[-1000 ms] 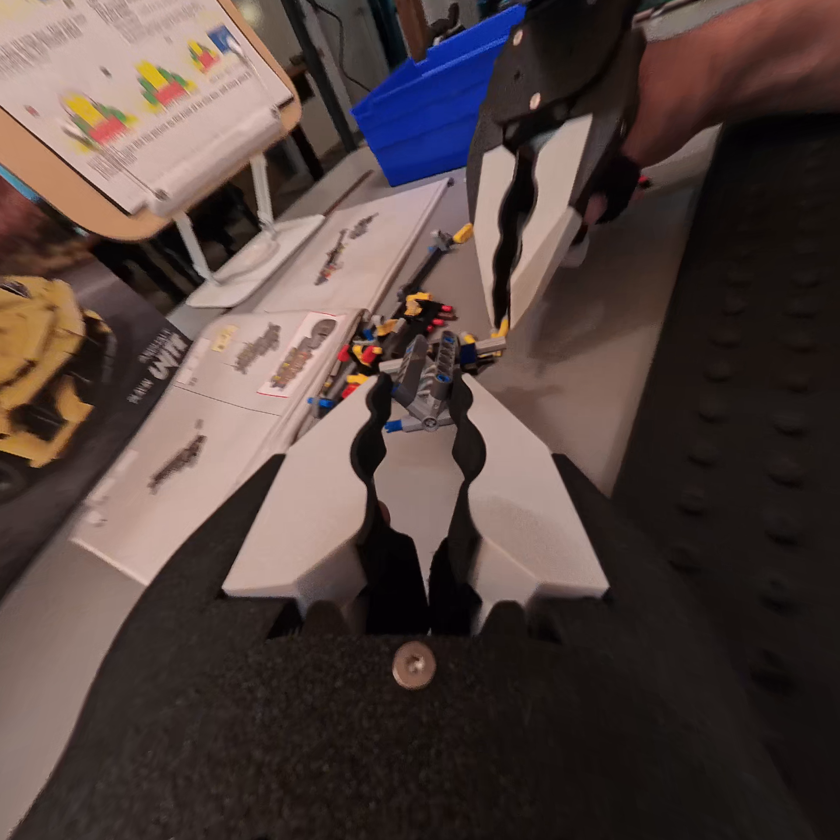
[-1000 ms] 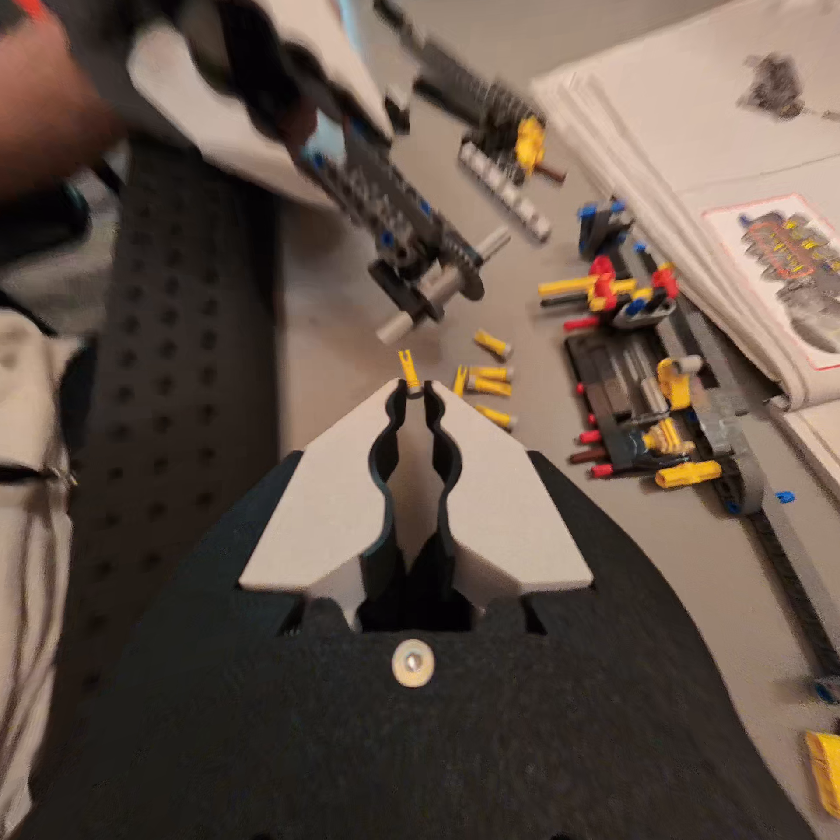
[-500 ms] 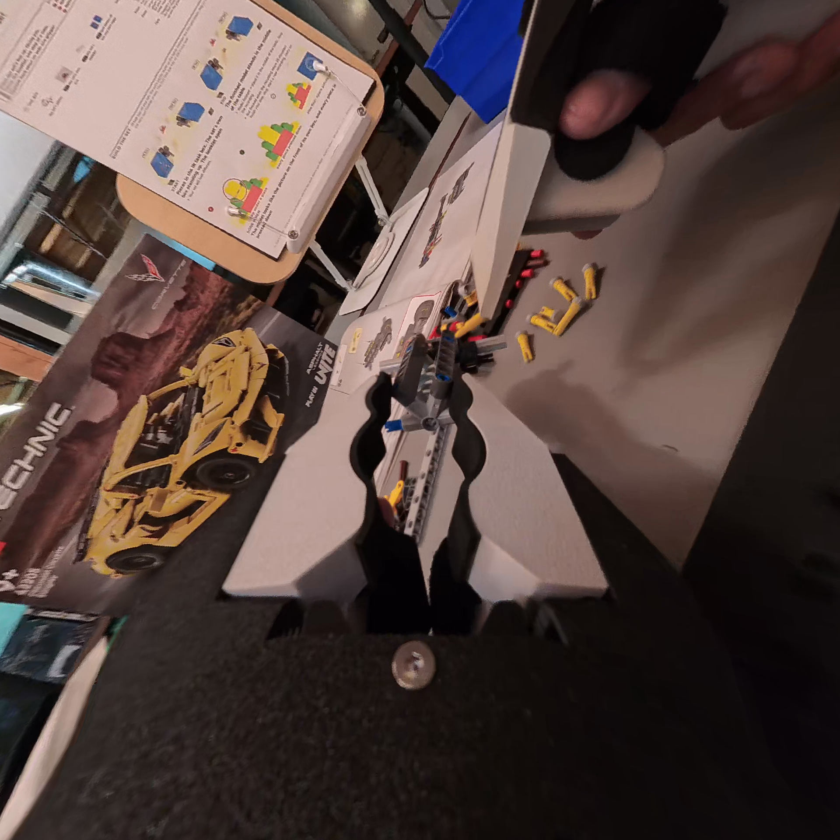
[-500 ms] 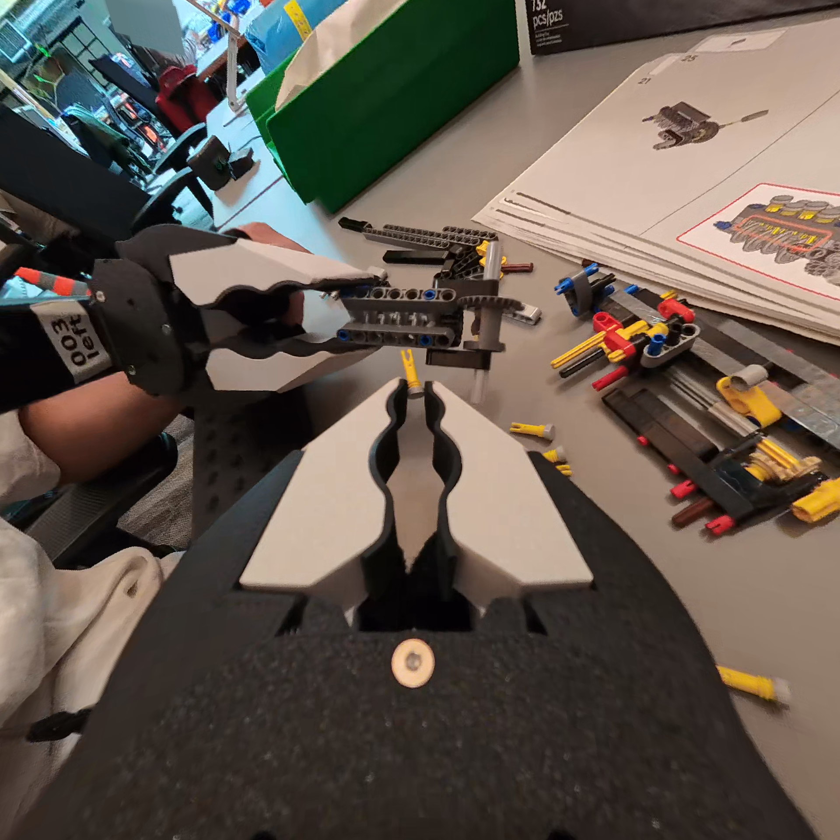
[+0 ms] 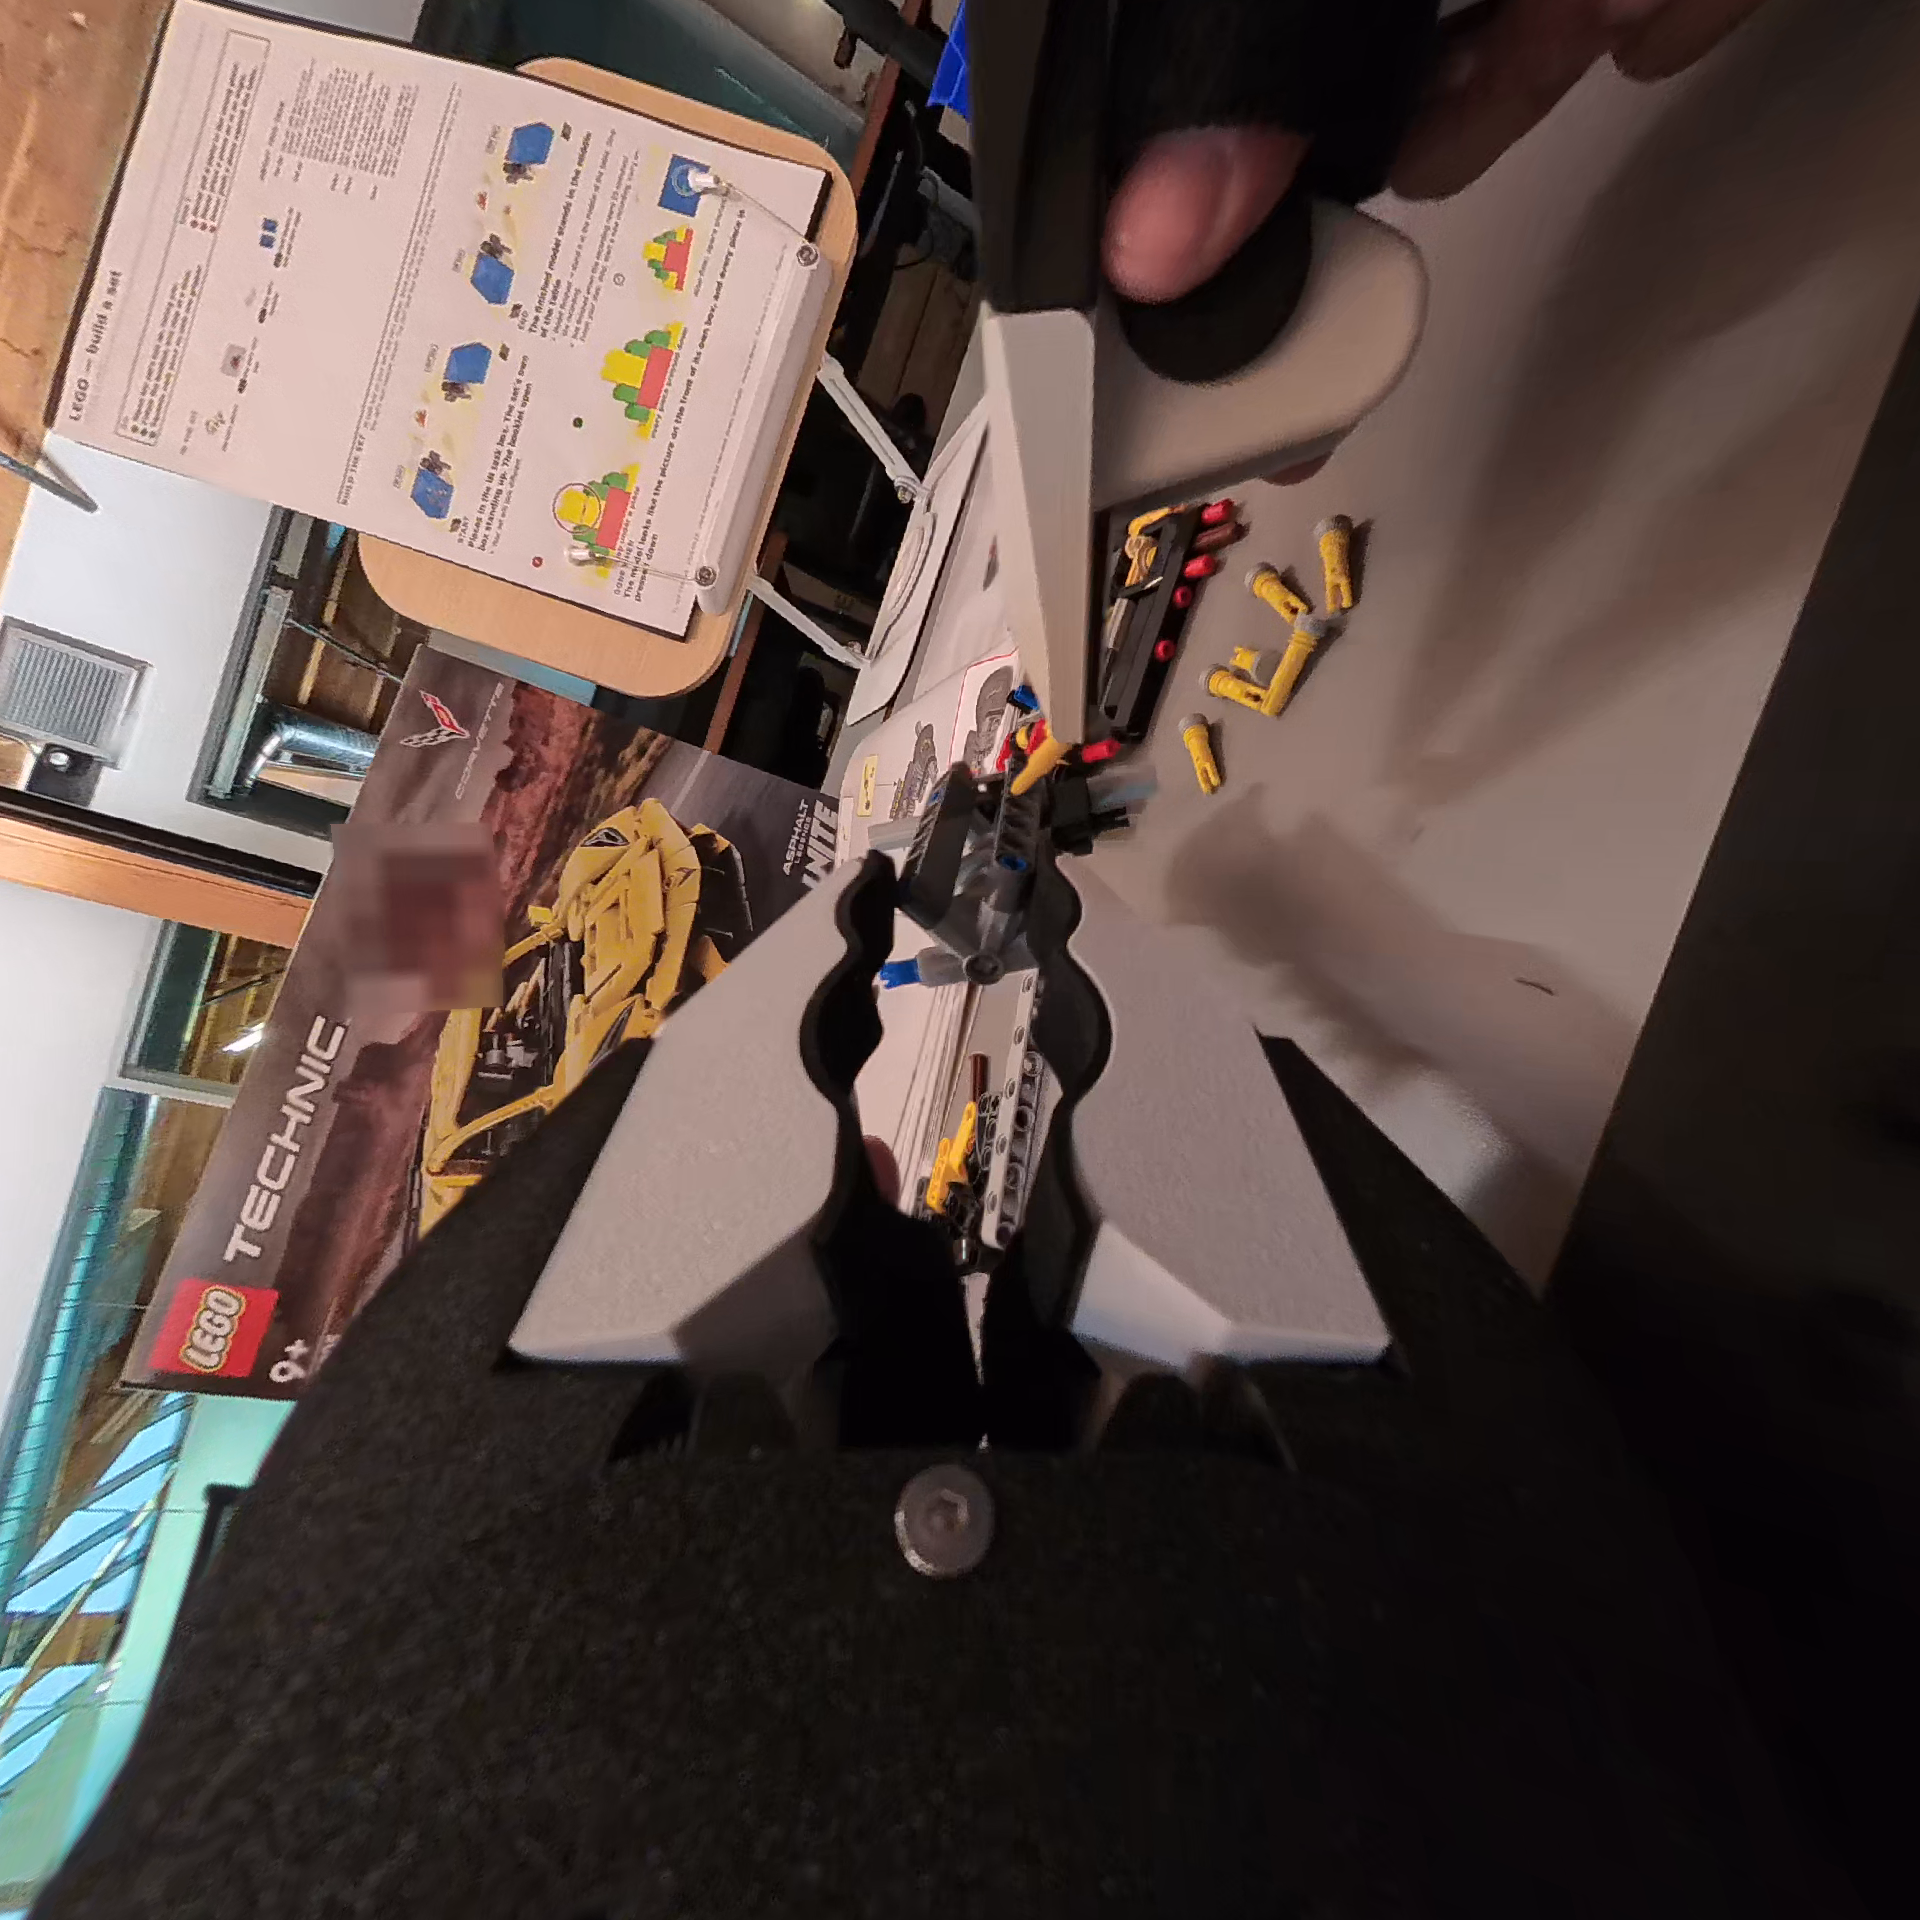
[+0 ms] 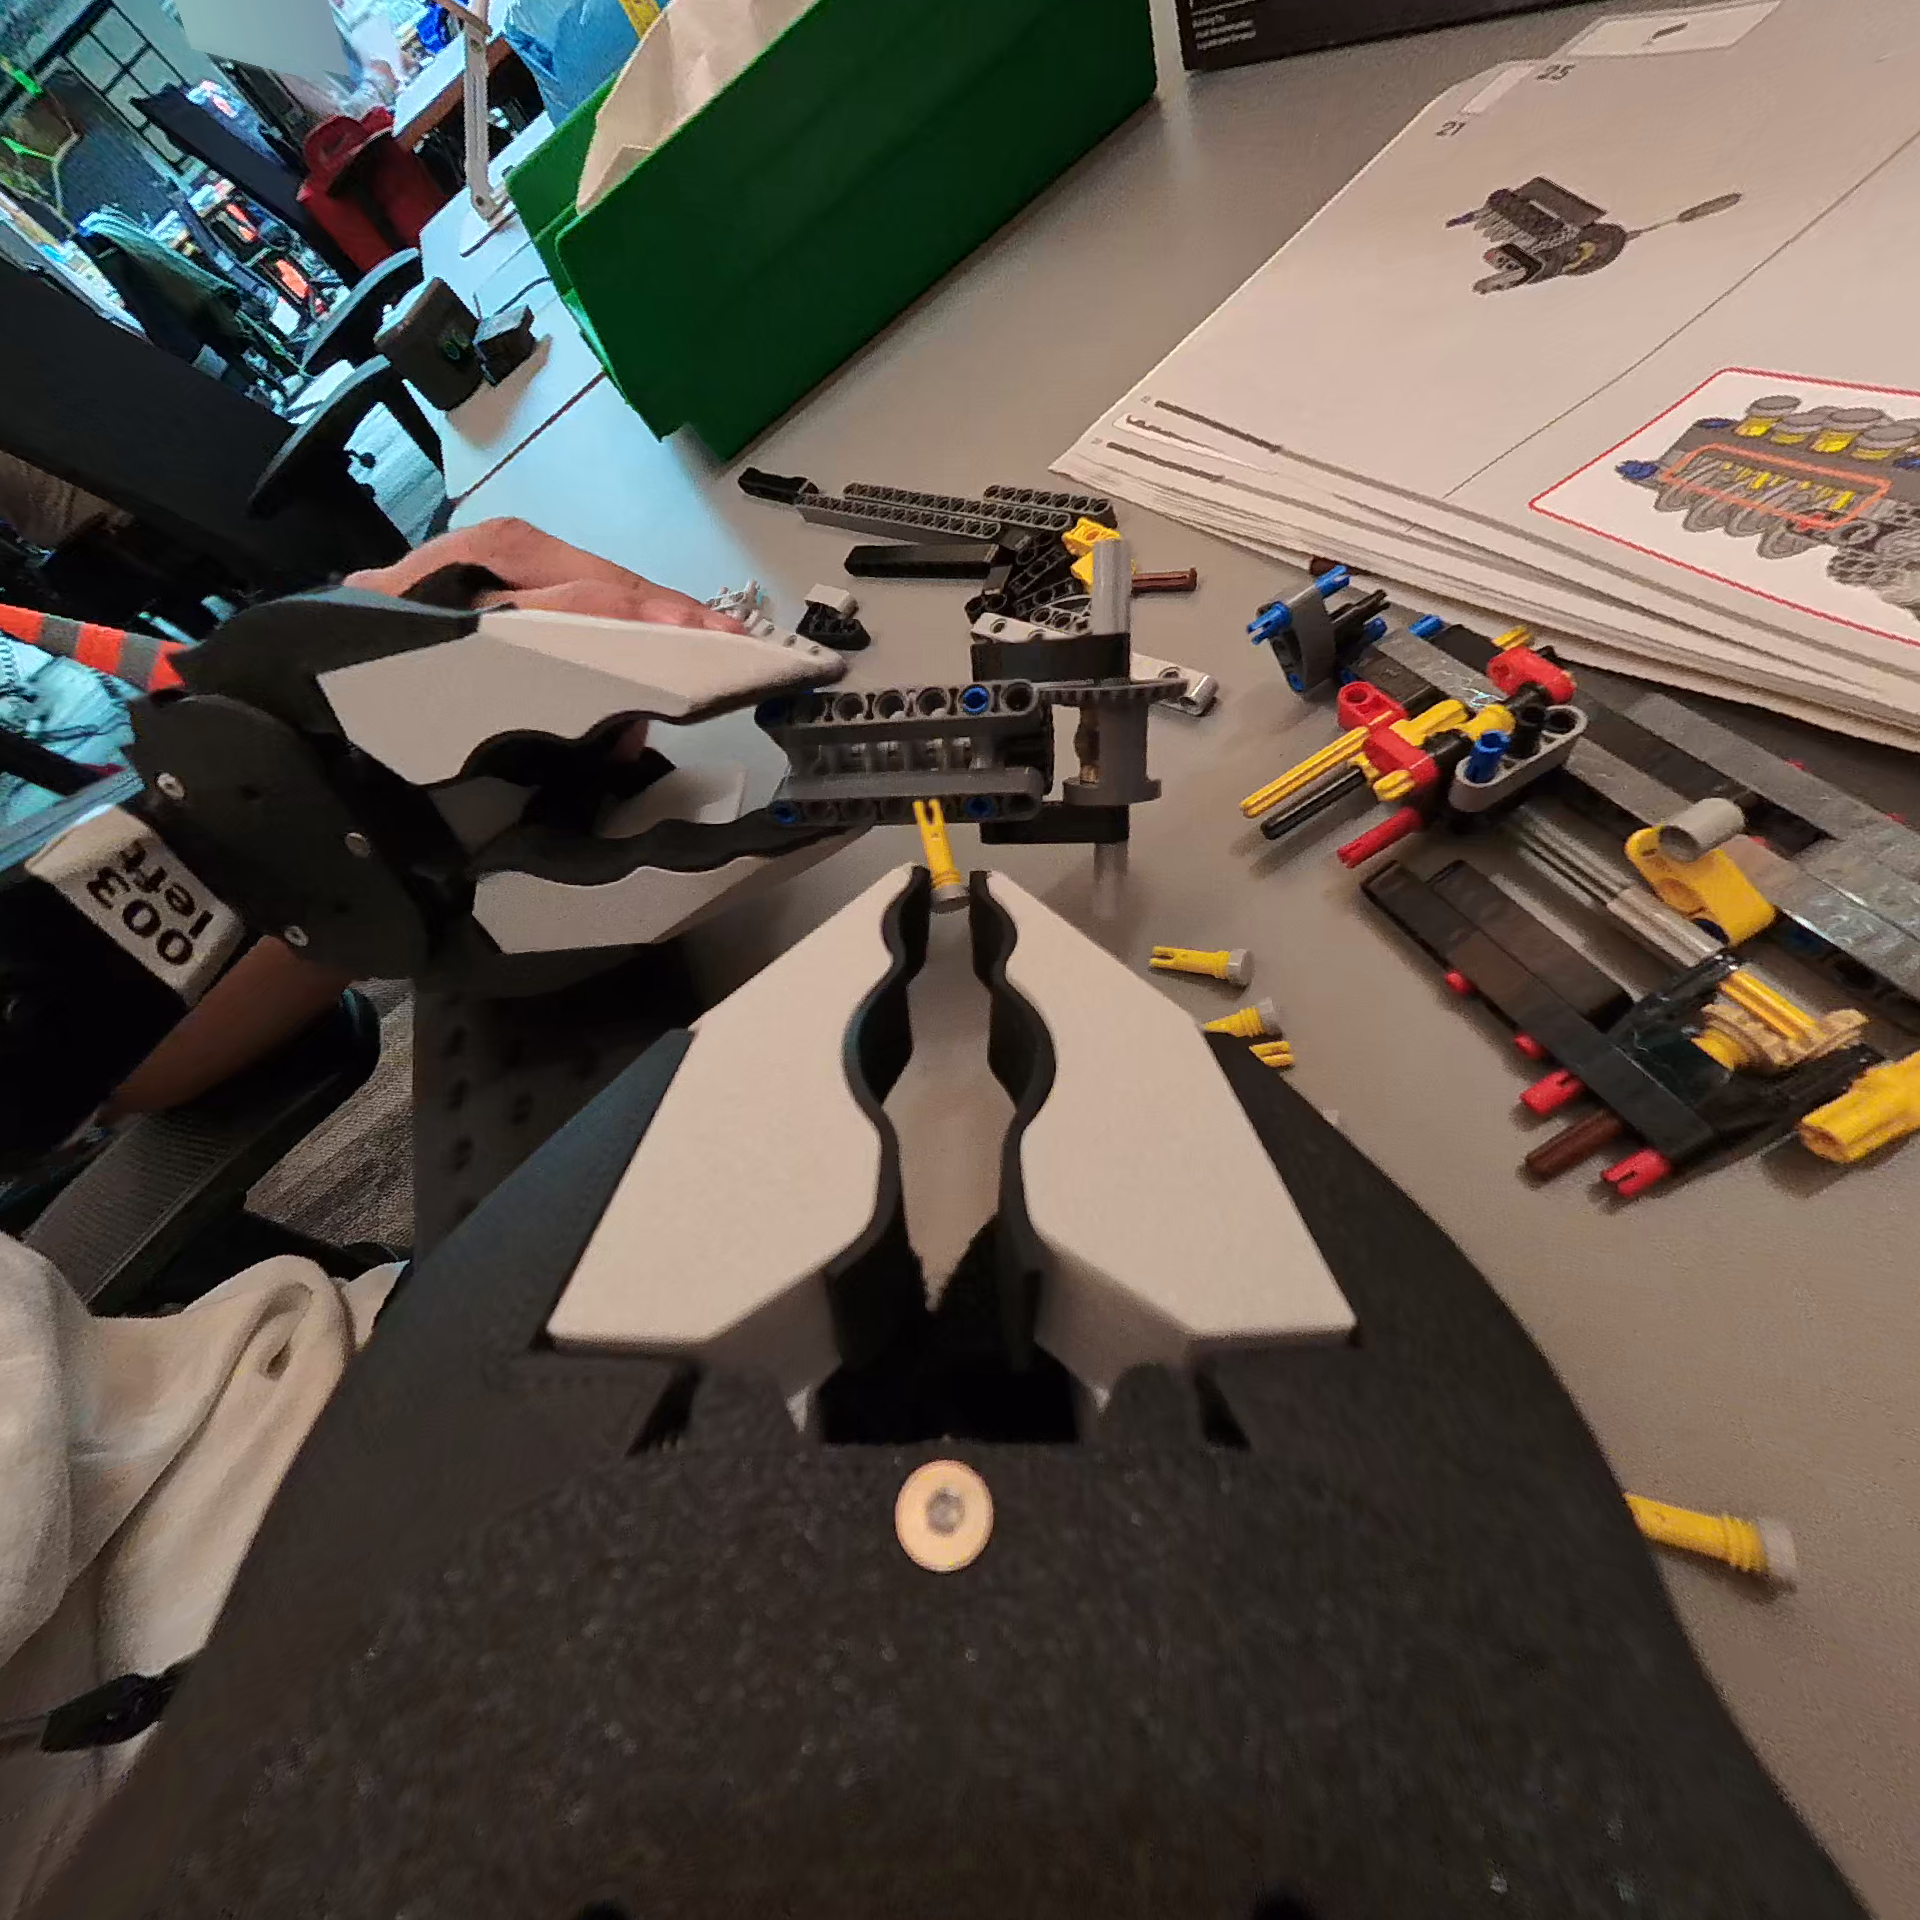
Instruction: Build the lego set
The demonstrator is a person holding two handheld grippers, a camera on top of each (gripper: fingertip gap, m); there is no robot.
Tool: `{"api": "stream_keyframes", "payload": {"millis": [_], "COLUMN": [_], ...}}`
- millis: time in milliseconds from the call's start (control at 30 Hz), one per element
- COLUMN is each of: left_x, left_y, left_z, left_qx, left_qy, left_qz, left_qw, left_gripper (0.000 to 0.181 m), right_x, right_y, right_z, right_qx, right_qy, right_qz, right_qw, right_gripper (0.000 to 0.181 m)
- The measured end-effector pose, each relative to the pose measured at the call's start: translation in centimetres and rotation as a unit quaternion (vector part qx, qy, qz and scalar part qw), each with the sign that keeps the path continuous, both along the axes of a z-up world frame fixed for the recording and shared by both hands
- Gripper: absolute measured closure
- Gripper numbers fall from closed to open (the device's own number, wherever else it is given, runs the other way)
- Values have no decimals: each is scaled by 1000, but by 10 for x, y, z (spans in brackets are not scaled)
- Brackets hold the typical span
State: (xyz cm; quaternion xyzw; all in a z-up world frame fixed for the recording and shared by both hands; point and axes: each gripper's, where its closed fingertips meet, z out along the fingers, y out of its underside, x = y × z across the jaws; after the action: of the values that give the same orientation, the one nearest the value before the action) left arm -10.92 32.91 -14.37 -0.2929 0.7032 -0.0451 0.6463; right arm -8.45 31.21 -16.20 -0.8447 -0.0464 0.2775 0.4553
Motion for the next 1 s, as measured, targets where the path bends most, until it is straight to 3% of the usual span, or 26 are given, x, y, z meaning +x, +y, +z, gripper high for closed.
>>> {"api": "stream_keyframes", "payload": {"millis": [367, 1000], "left_x": [-1, -2], "left_y": [-3, -5], "left_z": [-4, -8], "left_qx": [139, 127], "left_qy": [15, 17], "left_qz": [19, 14], "left_qw": [990, 992], "left_gripper": [157, 157], "right_x": [3, 5], "right_y": [-2, -1], "right_z": [-6, -7], "right_qx": [-56, -61], "right_qy": [-44, -59], "right_qz": [-43, -43], "right_qw": [996, 996], "right_gripper": [174, 175]}}
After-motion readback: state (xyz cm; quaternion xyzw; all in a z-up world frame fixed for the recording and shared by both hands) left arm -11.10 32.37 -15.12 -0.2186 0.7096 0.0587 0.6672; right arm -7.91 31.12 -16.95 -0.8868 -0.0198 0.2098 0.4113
